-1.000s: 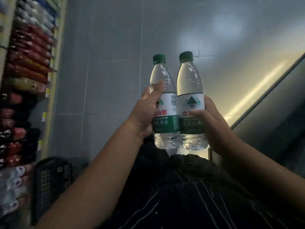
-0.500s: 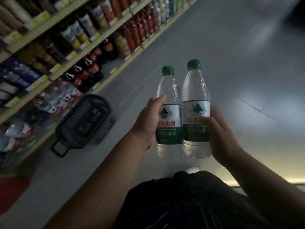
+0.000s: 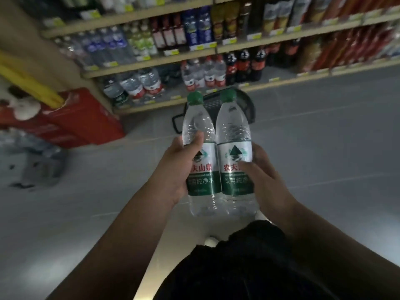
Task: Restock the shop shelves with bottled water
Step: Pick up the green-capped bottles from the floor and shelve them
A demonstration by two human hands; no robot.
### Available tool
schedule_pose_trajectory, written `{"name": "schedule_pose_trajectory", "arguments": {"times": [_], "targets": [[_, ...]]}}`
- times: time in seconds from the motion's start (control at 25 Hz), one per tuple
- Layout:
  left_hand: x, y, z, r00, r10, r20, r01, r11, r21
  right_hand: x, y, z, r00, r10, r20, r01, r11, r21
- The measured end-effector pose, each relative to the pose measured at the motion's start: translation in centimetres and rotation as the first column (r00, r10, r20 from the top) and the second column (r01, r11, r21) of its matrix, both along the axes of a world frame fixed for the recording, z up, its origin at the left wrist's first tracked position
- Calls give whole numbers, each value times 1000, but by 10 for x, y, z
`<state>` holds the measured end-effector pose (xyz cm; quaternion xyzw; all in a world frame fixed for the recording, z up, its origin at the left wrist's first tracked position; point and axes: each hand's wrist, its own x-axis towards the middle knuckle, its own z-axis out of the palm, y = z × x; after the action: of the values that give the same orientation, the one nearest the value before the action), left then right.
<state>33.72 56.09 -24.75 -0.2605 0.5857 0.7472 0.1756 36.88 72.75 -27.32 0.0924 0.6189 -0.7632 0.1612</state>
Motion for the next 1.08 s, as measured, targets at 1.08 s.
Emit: {"name": "schedule_pose_trajectory", "arguments": {"times": [1.08], "targets": [[-213, -379, 13, 777, 571, -266, -600, 799, -38, -362, -400, 11, 644, 752, -140, -728, 659, 187]]}}
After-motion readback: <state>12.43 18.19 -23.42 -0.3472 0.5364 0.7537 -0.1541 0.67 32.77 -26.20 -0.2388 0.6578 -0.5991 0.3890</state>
